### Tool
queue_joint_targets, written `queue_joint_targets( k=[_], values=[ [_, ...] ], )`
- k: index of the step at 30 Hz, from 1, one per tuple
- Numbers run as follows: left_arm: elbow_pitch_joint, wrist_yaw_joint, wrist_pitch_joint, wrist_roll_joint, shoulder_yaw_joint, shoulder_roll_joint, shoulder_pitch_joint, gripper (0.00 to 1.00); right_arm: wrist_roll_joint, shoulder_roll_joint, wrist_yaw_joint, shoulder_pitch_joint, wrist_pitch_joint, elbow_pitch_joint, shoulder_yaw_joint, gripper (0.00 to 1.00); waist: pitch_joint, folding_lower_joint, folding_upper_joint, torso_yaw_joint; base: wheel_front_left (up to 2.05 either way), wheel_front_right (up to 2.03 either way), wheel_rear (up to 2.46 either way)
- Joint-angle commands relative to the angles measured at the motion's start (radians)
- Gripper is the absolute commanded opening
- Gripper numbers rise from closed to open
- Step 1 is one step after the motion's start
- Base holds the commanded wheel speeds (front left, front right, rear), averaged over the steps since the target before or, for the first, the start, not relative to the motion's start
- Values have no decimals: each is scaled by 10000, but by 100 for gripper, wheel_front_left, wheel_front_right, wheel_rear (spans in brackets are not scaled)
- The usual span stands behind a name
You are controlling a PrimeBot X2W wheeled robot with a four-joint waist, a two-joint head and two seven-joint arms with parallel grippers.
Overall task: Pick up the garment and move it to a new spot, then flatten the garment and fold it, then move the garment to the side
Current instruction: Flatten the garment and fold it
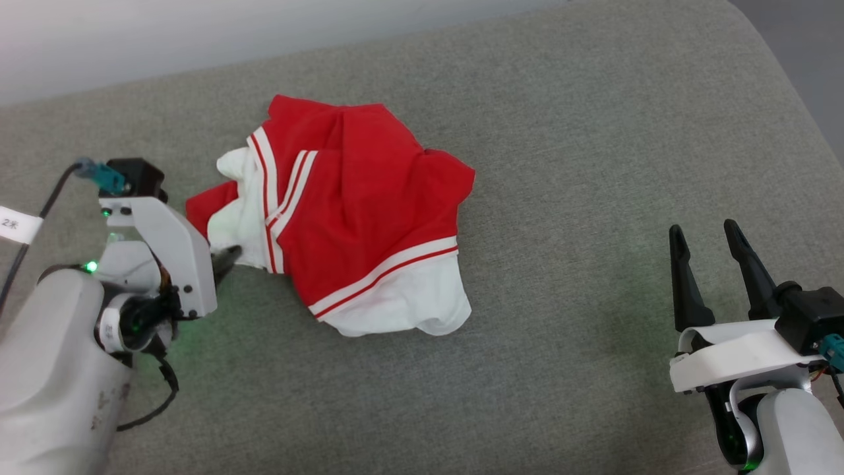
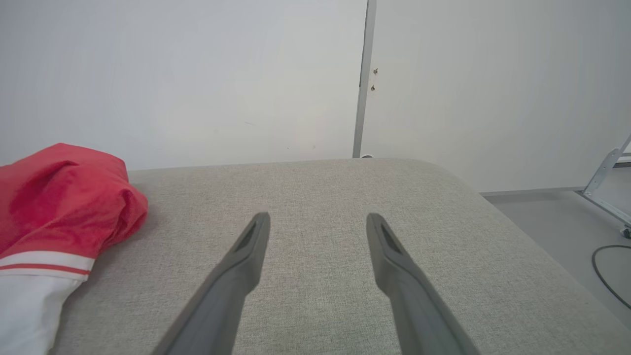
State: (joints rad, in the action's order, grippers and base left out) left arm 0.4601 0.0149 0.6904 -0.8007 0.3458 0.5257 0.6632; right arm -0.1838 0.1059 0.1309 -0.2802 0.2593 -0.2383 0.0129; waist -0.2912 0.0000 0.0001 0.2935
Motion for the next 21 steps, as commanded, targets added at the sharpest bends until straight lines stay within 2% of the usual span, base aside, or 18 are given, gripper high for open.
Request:
queue_joint_targets(
  k=[1,13,21],
  values=[
    [127,44,-52,-60,21,-99,53,0,10,-26,-3,-95,41,14,1,100,23,0,-1,-25,0,0,0],
    [135,-91,-149,-22,-26,16,299,0,38,96,-3,145,58,-16,-157,100,336,0,-1,-452,0,0,0],
    [-438,-370,-237,-80,-344,612,-267,0,65,247,-3,331,-19,-40,-199,100,839,0,-1,-1118,0,0,0]
  ],
)
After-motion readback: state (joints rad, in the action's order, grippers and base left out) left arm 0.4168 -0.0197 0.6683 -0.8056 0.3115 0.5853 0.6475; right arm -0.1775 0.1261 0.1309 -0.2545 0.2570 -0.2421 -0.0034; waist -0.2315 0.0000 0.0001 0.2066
